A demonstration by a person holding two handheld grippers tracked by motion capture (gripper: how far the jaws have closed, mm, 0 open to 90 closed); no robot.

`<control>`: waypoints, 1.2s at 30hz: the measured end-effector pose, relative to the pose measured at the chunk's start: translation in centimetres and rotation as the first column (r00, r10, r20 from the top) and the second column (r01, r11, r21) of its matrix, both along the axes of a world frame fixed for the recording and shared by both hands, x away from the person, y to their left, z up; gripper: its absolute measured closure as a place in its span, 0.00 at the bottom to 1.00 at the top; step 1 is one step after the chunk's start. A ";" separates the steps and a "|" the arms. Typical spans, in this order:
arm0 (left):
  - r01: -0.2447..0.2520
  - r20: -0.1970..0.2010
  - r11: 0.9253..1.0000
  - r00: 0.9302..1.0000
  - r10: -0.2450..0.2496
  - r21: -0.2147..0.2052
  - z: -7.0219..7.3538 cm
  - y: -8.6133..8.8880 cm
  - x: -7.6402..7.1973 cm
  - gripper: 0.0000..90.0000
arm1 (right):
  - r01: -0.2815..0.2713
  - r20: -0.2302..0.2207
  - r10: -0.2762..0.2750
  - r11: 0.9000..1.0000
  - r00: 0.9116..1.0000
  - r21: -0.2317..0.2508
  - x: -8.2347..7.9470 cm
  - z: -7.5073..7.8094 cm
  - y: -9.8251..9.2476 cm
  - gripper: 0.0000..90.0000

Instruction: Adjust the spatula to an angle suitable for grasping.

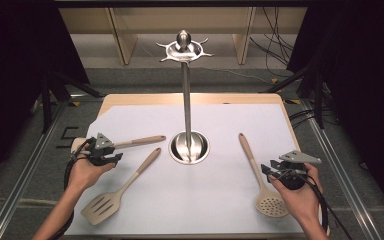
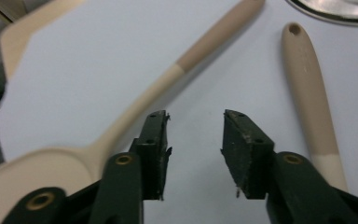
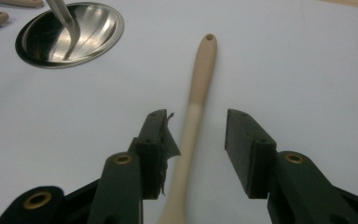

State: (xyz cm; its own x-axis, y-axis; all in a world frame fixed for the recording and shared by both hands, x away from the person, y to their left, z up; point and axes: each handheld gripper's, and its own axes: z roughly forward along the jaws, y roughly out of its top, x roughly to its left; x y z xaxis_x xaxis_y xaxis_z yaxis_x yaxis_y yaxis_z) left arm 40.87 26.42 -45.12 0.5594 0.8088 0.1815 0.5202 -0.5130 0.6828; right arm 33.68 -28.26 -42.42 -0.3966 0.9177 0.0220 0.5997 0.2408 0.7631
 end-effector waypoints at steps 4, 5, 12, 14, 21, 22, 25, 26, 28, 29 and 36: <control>0.025 -0.014 1.000 1.000 -0.025 0.014 -0.1 -0.5 0.3 0.82 | 0.005 0.002 -0.005 1.000 1.000 0.013 0.1 0.0 -0.2 0.67; 0.015 -0.026 1.000 1.000 -0.015 -0.002 0.0 -0.9 0.4 0.85 | 0.020 -0.016 -0.019 0.999 1.000 0.031 -0.1 -0.1 -0.1 0.67; 0.009 -0.171 1.000 0.985 -0.007 0.014 -0.7 -3.5 2.0 0.99 | 0.020 -0.019 -0.020 1.000 1.000 0.013 -0.2 0.0 -0.2 0.70; 0.022 -0.203 0.999 0.979 -0.014 0.037 -1.0 -3.7 2.6 0.99 | 0.010 -0.006 -0.010 1.000 1.000 0.006 -0.3 0.2 -0.3 0.70; -0.014 -0.273 1.000 0.962 0.016 0.010 -2.1 -4.0 5.8 0.99 | 0.012 -0.014 -0.013 1.000 1.000 -0.004 -0.2 0.0 -0.5 0.70; -0.014 -0.273 1.000 0.962 0.016 0.010 -2.1 -4.0 5.8 0.99 | 0.015 -0.024 -0.015 1.000 1.000 0.004 -0.2 -0.1 -0.5 0.70; -0.015 -0.285 1.000 0.958 0.021 0.024 -1.9 -4.4 6.7 0.99 | 0.016 -0.017 -0.017 1.000 1.000 -0.009 -0.2 -0.1 -0.6 0.70; -0.021 -0.275 1.000 0.961 0.026 0.022 -2.0 -4.7 6.9 0.99 | 0.035 -0.042 -0.034 0.999 0.999 0.020 -0.4 -0.1 -0.4 0.70; -0.018 -0.278 0.999 0.960 0.030 0.046 -2.0 -5.1 7.7 0.99 | 0.030 -0.035 -0.029 0.999 0.999 0.013 -0.3 -0.1 -0.5 0.70; -0.018 -0.278 0.999 0.960 0.030 0.046 -2.0 -5.1 7.7 0.99 | 0.030 -0.035 -0.029 0.999 0.999 0.013 -0.3 -0.1 -0.5 0.70; -0.047 -0.240 0.995 0.969 0.066 0.083 -2.1 -5.9 9.5 0.99 | 0.007 -0.010 -0.007 1.000 1.000 -0.001 -0.2 0.0 -0.4 0.70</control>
State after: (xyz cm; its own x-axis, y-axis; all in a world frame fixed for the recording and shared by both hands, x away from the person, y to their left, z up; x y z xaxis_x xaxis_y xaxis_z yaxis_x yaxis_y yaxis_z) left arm 50.36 20.56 -47.24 0.5480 0.8295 0.1082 0.6949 -0.5234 0.4931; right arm 33.50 -28.65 -42.44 -0.3902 0.9204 0.0251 0.6092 0.2377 0.7566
